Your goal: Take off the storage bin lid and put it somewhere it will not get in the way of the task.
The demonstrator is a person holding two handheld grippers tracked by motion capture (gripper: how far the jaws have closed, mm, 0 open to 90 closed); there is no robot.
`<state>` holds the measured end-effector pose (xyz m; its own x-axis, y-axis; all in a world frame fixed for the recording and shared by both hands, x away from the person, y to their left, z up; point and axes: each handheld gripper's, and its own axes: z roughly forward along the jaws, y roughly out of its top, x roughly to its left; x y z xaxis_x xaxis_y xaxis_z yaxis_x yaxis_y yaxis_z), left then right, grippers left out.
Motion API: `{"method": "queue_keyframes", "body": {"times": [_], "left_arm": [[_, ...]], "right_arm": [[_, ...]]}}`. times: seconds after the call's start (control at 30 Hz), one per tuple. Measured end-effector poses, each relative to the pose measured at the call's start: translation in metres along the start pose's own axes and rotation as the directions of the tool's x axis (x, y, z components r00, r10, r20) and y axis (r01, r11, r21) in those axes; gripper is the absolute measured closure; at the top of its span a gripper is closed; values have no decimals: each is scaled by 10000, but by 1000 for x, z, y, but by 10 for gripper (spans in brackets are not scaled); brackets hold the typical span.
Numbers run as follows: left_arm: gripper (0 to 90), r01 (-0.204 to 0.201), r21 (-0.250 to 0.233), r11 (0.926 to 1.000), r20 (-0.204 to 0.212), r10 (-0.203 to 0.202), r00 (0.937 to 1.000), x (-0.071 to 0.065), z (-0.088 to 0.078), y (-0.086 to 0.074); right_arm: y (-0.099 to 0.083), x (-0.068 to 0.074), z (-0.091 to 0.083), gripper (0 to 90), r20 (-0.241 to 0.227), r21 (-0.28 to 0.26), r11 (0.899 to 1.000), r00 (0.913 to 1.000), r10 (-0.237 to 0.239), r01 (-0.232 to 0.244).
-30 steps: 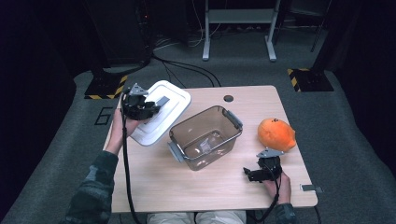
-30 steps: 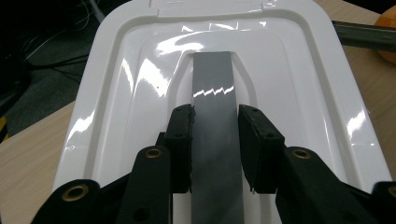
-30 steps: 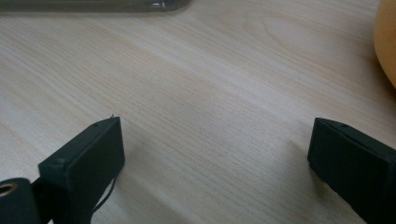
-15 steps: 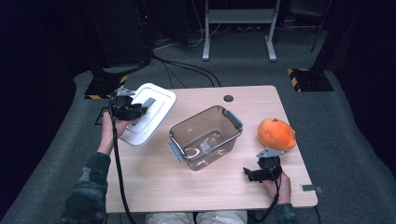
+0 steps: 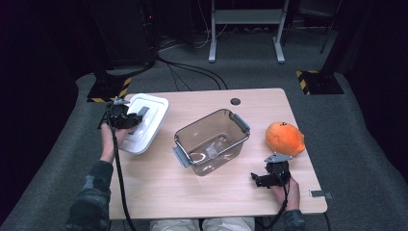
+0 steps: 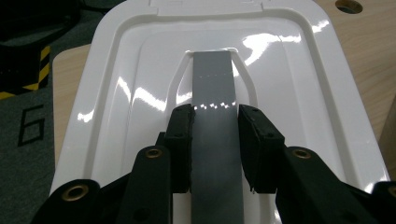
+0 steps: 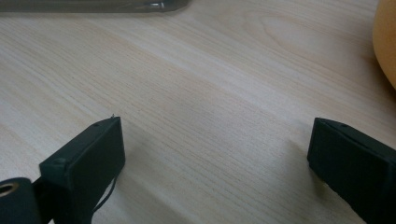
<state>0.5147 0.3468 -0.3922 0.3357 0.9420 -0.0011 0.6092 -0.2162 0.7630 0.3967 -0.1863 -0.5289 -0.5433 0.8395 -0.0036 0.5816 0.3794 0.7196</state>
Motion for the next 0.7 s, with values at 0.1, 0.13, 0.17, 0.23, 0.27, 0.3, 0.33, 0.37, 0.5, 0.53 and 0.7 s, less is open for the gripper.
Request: {"method": "queue_keyframes", "body": {"times": [0.1,0.13,0.17,0.23,0.27,0.3,0.33,0.37,0.5,0.53,0.7], "left_arm": [[664,118,164,9998,-50,-118,9999,1,6,-4],[664,216,232,9995,-45,-215,9998,1,8,-5],[664,229,270,9994,-14,-228,9997,2,9,-6],[664,298,322,9990,-90,-295,9995,1,12,-9],[664,279,432,9987,-124,-273,9995,2,14,-11],[664,310,467,9984,-142,-303,9994,2,15,-12],[664,394,573,9976,-185,-384,9991,1,18,-14],[664,507,632,9967,-233,-493,9985,1,20,-16],[664,823,820,9932,-272,-803,9964,3,29,-24],[664,933,848,9920,-264,-914,9955,4,31,-26],[664,979,1027,9899,-495,-932,9944,2,41,-37]], "right_arm": [[0,0,0,34,3,0,10000,10000,-2,2],[0,0,0,35,3,0,10000,10000,0,0],[0,0,0,35,5,-1,10000,10000,0,0],[0,0,0,35,5,-2,10000,10000,3,-3],[0,0,0,35,5,0,10000,10000,1,-1],[0,0,0,35,5,-1,10000,10000,4,-4],[0,0,0,35,3,0,10000,10000,1,-1],[0,0,0,35,5,-2,10000,10000,6,-6],[0,0,0,35,6,-5,10000,10000,3,-2],[0,0,0,35,6,-4,10000,10000,5,-5],[0,0,0,36,22,-5,10000,10000,6,-6]]}}
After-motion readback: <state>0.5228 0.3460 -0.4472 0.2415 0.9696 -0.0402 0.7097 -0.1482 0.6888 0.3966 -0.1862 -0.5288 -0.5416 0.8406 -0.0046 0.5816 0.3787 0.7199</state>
